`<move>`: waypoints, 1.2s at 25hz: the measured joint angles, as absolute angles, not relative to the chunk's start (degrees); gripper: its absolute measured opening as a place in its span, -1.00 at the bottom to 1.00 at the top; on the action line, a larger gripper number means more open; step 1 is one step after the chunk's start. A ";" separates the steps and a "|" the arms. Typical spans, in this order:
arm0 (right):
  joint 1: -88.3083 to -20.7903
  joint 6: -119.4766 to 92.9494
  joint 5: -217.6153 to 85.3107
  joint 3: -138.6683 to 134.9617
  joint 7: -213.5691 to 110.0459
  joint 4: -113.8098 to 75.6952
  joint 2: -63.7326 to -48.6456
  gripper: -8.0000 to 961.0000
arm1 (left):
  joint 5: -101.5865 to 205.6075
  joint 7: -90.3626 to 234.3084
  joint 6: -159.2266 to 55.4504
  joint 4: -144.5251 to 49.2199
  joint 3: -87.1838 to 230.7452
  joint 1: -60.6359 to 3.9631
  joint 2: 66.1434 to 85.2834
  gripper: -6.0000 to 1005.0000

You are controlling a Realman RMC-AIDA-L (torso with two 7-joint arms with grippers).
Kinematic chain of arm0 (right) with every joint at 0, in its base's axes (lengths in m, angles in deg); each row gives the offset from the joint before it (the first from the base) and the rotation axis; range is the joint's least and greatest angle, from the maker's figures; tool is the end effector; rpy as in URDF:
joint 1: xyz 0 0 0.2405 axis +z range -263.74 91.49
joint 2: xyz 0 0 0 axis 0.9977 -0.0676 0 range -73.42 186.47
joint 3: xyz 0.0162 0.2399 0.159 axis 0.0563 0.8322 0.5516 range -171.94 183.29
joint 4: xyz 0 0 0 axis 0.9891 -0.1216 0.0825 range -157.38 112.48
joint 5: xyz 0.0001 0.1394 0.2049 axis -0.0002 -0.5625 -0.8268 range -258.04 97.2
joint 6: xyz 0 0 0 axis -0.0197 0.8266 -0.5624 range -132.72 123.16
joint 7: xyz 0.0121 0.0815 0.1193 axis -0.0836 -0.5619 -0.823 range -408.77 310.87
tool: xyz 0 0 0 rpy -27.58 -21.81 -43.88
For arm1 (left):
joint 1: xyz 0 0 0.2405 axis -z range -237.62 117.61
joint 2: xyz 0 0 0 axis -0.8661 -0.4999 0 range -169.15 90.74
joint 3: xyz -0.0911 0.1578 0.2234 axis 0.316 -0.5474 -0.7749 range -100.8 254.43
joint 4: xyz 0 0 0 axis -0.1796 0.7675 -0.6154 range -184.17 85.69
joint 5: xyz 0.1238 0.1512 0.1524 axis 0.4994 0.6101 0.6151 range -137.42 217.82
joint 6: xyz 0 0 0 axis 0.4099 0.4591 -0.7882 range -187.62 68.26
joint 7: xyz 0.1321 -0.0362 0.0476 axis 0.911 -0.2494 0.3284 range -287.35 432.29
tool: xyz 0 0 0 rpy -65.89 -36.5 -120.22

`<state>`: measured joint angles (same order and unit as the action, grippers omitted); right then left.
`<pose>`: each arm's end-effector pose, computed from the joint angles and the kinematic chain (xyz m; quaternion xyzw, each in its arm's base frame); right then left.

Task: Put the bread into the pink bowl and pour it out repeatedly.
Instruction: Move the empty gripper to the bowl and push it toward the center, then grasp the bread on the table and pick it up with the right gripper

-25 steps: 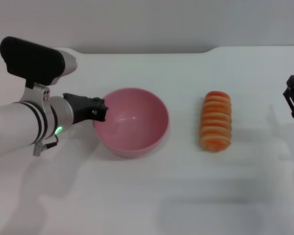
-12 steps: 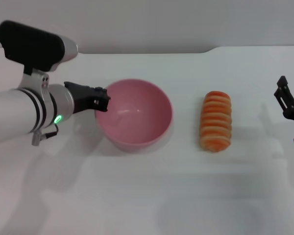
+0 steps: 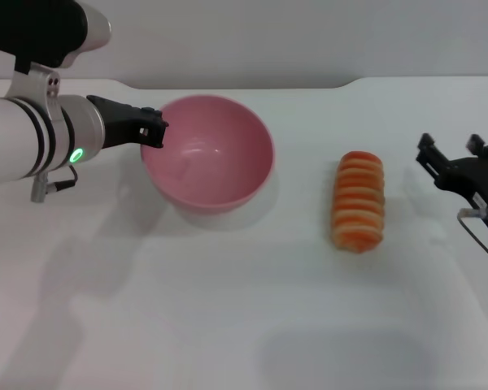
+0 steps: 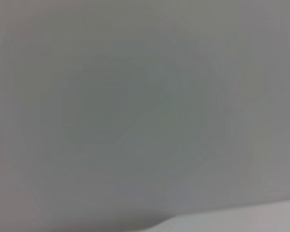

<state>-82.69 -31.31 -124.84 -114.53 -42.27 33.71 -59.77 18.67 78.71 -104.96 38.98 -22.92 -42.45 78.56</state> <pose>0.3346 0.3368 -0.0812 -0.6991 0.3865 0.2542 0.5452 -0.1894 0.4116 -0.0283 -0.8440 -0.3339 -0.0349 0.4183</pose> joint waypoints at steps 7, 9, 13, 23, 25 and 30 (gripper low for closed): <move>-84.58 -0.87 -115.55 -104.76 -42.18 52.84 -61.37 0.65 | 18.95 78.96 -105.05 36.61 -22.69 -40.51 78.65 -0.93; -84.61 0.92 -114.72 -104.60 -42.17 54.82 -61.90 0.65 | 18.94 79.28 -105.02 35.99 -22.59 -39.96 78.70 -0.93; -83.01 1.97 -114.74 -104.71 -42.52 53.93 -62.25 0.65 | 18.88 79.41 -104.98 35.47 -22.51 -39.38 78.74 -0.93; -76.81 11.87 -114.99 -103.32 -49.45 49.29 -62.17 0.65 | 18.85 79.50 -104.76 35.29 -22.45 -38.45 78.70 -0.93; -76.62 13.06 -114.96 -102.89 -49.52 49.23 -62.25 0.65 | 18.84 79.51 -104.76 35.03 -22.45 -38.28 78.69 -0.93; -76.99 13.63 -114.95 -102.38 -49.74 49.62 -62.36 0.65 | 18.84 79.50 -104.76 34.62 -22.54 -38.11 78.66 -0.93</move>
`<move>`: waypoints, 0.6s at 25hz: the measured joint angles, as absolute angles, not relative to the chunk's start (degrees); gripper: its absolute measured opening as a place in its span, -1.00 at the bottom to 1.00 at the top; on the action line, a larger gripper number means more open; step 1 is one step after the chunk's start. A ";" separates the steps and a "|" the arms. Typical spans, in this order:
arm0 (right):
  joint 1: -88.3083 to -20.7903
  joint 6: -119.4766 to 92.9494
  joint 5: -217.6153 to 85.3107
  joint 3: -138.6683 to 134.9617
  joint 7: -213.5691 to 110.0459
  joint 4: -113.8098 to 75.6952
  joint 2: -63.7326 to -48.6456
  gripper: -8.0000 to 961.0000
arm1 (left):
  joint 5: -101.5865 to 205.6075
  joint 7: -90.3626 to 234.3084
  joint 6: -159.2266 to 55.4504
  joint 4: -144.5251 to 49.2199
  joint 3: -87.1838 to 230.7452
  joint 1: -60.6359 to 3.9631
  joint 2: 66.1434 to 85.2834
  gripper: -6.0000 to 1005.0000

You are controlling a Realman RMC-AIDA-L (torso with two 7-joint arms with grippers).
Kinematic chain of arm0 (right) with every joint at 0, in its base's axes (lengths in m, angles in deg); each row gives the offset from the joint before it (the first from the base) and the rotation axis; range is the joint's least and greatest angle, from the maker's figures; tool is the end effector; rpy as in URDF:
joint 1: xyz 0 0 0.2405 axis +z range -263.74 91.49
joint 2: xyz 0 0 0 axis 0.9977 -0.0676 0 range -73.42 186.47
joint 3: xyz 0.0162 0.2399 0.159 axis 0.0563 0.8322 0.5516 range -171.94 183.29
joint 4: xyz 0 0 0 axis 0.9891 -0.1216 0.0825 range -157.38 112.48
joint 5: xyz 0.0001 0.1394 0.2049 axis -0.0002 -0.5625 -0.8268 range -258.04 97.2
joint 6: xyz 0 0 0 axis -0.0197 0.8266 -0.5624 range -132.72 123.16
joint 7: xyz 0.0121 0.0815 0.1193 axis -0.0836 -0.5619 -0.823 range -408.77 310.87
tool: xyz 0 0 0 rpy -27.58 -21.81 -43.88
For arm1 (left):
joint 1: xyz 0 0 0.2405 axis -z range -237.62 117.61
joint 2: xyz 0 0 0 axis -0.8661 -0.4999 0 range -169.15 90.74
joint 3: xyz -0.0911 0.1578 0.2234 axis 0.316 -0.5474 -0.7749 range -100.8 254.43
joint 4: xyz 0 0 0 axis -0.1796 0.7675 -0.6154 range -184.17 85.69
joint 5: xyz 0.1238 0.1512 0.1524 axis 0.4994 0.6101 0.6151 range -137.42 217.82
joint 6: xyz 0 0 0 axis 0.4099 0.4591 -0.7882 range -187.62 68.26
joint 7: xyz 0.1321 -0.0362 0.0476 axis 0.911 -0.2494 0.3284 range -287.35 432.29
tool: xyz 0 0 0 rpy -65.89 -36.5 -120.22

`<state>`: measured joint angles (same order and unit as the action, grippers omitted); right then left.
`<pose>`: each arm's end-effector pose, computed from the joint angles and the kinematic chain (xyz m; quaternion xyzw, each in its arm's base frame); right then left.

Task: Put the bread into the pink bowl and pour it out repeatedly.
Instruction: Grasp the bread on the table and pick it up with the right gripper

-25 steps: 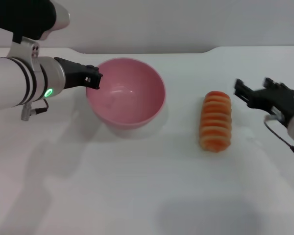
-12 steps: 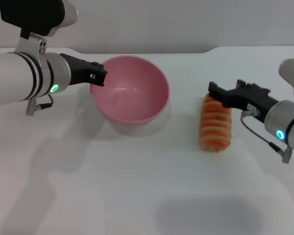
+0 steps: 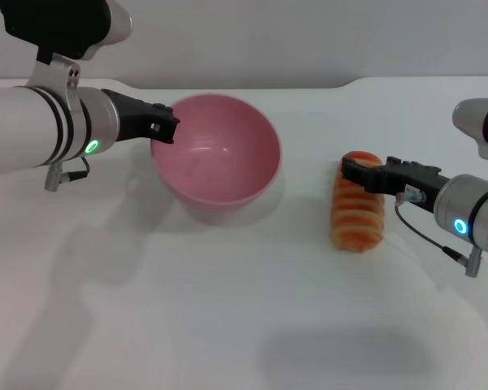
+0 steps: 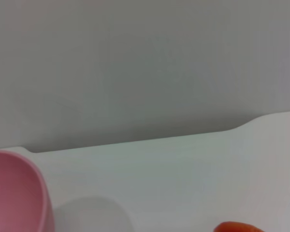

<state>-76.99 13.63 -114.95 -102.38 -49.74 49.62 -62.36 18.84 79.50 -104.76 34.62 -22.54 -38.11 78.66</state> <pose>0.2662 0.3767 -0.0913 -0.7654 0.4802 0.1540 0.3998 -0.1832 0.4265 -0.0373 -0.8523 -0.3200 -0.0214 0.4132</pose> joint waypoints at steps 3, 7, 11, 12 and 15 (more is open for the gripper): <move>-76.80 13.81 -114.63 -102.09 -50.65 49.15 -62.33 0.65 | 18.84 79.50 -104.76 34.58 -22.72 -38.11 78.66 -0.93; -76.30 18.06 -114.76 -100.56 -51.13 49.92 -62.30 0.65 | 18.82 80.07 -104.96 34.58 -22.71 -38.10 78.68 -0.93; -75.80 33.27 -110.30 -95.74 -51.86 58.63 -62.06 0.65 | 18.82 80.28 -105.23 34.80 -22.89 -38.07 78.71 -0.93; -75.68 37.93 -107.54 -94.25 -51.86 61.51 -62.06 0.65 | 18.81 80.37 -105.25 34.79 -22.89 -38.02 78.69 -0.93; -74.58 48.47 -101.58 -90.89 -51.87 67.81 -62.10 0.65 | 18.46 80.94 -105.20 33.85 -22.77 -37.58 78.70 -0.93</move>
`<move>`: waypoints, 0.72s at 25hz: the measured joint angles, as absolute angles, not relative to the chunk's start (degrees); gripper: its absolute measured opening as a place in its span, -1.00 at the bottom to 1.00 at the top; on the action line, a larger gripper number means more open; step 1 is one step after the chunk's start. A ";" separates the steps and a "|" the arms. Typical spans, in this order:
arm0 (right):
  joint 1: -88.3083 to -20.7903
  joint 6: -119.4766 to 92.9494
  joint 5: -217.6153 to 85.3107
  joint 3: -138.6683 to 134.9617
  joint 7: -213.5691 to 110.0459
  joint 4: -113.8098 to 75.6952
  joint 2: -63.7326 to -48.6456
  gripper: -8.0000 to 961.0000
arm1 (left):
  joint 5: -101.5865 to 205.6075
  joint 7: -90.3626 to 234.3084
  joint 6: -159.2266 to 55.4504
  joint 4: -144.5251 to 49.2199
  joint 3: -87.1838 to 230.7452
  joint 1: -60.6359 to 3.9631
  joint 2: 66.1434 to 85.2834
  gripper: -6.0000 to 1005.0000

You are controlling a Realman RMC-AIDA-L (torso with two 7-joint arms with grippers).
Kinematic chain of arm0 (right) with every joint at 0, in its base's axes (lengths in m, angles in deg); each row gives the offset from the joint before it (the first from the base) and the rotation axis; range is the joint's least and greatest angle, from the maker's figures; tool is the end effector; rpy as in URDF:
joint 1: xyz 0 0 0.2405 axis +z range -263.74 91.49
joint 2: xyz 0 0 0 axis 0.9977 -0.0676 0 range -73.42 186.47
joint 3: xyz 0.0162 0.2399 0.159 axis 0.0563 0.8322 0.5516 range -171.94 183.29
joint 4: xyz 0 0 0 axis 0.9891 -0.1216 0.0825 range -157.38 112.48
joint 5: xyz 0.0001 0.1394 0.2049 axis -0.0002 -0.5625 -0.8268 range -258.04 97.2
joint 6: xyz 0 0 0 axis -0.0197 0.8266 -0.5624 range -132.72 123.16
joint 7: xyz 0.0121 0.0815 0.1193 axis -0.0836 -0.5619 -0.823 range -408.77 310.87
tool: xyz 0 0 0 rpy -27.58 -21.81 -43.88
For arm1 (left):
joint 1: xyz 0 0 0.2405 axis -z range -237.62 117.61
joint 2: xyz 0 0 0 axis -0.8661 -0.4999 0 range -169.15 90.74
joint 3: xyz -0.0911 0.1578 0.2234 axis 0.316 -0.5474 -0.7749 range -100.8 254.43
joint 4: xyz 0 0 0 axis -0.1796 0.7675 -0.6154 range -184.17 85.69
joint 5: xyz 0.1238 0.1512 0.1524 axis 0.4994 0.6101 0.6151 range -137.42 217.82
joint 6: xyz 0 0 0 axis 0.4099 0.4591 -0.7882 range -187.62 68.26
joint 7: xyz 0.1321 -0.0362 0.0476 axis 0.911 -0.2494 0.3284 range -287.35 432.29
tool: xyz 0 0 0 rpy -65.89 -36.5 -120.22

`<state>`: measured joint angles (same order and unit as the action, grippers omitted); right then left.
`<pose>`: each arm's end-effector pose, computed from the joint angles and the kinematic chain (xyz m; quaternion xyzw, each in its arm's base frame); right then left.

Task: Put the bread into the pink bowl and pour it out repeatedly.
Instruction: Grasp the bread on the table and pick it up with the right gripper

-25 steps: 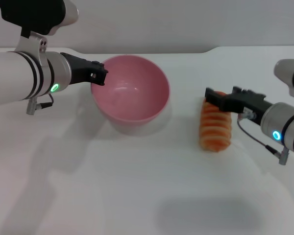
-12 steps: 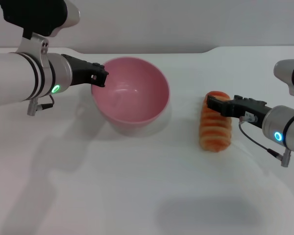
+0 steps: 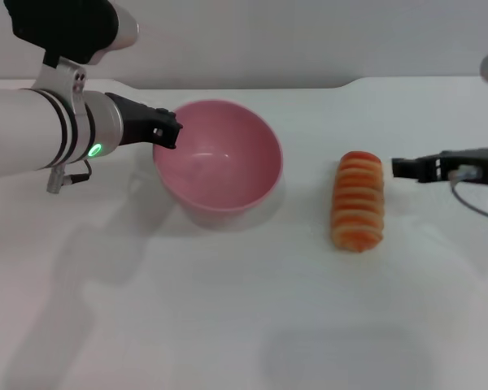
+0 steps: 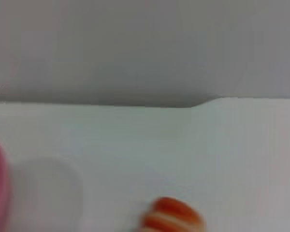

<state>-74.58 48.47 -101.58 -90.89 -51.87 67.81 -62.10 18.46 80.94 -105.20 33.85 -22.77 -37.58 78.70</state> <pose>0.2365 0.3832 -0.0189 -0.7814 0.4734 0.0158 0.4064 -0.1835 0.4265 -0.0414 -0.8584 -0.3120 -0.0115 0.4070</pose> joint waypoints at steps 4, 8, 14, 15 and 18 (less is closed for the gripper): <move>-72.65 53.90 -99.64 -89.87 -52.11 70.34 -62.20 0.65 | 18.31 81.12 -104.97 33.01 -22.95 -37.11 78.78 -0.93; -70.95 52.75 -99.56 -90.25 -52.46 67.64 -62.34 0.65 | 18.30 81.12 -104.86 32.98 -23.01 -37.07 78.81 -0.93; -68.15 50.67 -100.23 -91.57 -52.49 61.68 -62.44 0.65 | 18.31 81.12 -104.90 33.06 -23.01 -37.07 78.83 -0.93; -67.99 49.79 -100.78 -91.71 -52.50 60.77 -62.47 0.65 | 18.32 81.11 -104.95 33.13 -23.00 -37.07 78.83 -0.93; -67.25 47.80 -102.78 -92.10 -52.51 58.32 -62.49 0.65 | 18.32 81.11 -105.11 33.23 -23.00 -37.07 78.83 -0.93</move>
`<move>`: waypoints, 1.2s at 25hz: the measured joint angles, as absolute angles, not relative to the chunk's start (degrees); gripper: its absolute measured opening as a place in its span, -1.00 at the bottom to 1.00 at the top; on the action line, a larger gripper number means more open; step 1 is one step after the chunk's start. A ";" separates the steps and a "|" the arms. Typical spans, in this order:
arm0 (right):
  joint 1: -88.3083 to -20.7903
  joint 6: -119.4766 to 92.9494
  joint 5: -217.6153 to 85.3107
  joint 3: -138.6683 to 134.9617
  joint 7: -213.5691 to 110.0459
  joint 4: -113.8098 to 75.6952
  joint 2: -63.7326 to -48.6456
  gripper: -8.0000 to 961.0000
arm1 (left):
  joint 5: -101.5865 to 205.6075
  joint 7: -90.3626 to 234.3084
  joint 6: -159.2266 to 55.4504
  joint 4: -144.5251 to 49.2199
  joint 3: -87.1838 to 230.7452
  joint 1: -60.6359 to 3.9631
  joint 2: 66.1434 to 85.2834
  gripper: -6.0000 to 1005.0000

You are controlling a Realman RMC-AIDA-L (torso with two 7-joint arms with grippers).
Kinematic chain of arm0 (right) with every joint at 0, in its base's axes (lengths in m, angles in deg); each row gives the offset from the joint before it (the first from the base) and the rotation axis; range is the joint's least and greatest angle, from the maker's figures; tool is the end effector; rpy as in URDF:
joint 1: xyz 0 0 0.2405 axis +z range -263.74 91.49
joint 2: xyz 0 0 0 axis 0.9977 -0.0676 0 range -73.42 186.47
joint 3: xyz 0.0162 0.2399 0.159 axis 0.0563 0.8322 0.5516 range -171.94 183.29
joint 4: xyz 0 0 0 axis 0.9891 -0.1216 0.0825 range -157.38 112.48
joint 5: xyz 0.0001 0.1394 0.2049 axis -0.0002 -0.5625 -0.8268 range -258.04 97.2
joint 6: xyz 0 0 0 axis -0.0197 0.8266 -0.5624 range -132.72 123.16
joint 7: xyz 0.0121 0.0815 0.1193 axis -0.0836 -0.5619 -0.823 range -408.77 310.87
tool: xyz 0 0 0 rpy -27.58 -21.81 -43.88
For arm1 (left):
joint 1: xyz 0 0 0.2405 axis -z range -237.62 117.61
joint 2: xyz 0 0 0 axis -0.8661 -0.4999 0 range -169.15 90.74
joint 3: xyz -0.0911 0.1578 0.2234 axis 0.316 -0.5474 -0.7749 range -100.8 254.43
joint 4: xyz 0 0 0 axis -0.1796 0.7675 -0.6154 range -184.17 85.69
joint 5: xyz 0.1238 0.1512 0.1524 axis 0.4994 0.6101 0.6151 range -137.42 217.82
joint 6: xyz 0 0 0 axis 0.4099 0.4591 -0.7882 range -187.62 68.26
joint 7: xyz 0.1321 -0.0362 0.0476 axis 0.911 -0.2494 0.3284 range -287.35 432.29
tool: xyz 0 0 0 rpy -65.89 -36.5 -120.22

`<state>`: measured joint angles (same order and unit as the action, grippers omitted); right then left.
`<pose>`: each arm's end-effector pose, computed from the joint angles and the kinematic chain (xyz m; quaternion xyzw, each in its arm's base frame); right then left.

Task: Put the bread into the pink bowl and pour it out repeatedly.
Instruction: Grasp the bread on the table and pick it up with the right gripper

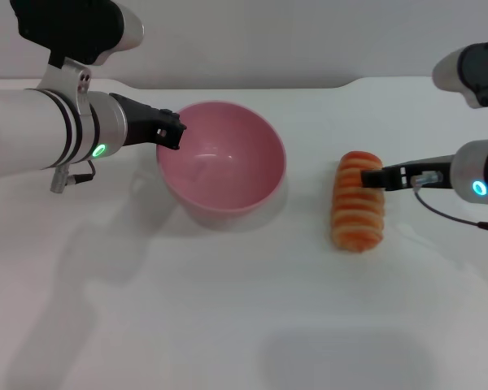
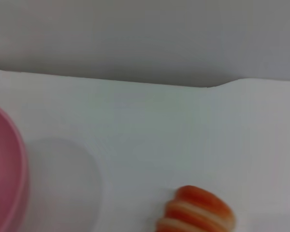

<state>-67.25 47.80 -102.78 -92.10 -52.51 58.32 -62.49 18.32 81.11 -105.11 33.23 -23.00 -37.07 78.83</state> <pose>0.2317 0.4024 -0.0515 -0.7954 0.4755 -0.0092 0.3756 -0.1820 0.4273 -0.0449 -0.8608 -0.3099 -0.0101 0.4037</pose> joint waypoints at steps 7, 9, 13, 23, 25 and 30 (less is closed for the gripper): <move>-65.49 45.01 -104.45 -93.90 -52.53 54.60 -62.54 0.65 | 18.32 81.09 -105.17 33.33 -23.02 -36.97 78.82 -0.93; -65.21 44.49 -104.88 -94.22 -52.53 53.78 -62.56 0.65 | 18.32 81.08 -105.20 33.36 -23.06 -36.98 78.79 -0.93; -64.55 43.54 -105.21 -94.58 -52.54 51.51 -62.57 0.64 | 18.32 81.30 -105.26 33.50 -23.09 -37.10 78.81 -0.93; -63.30 40.64 -106.16 -95.60 -52.23 46.97 -62.55 0.52 | 18.32 81.46 -105.67 33.73 -23.67 -37.25 78.80 -0.93; -62.49 40.53 -106.05 -96.32 -52.19 45.70 -62.51 0.50 | 18.31 81.52 -105.73 33.74 -23.70 -37.26 78.76 -0.93; -61.35 40.63 -106.26 -97.45 -49.83 44.41 -62.34 0.45 | 18.31 81.59 -105.84 33.74 -23.71 -37.37 78.74 -0.93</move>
<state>-61.35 40.63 -106.26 -97.45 -49.83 44.41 -62.34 18.31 81.59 -105.84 33.74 -23.71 -37.37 78.74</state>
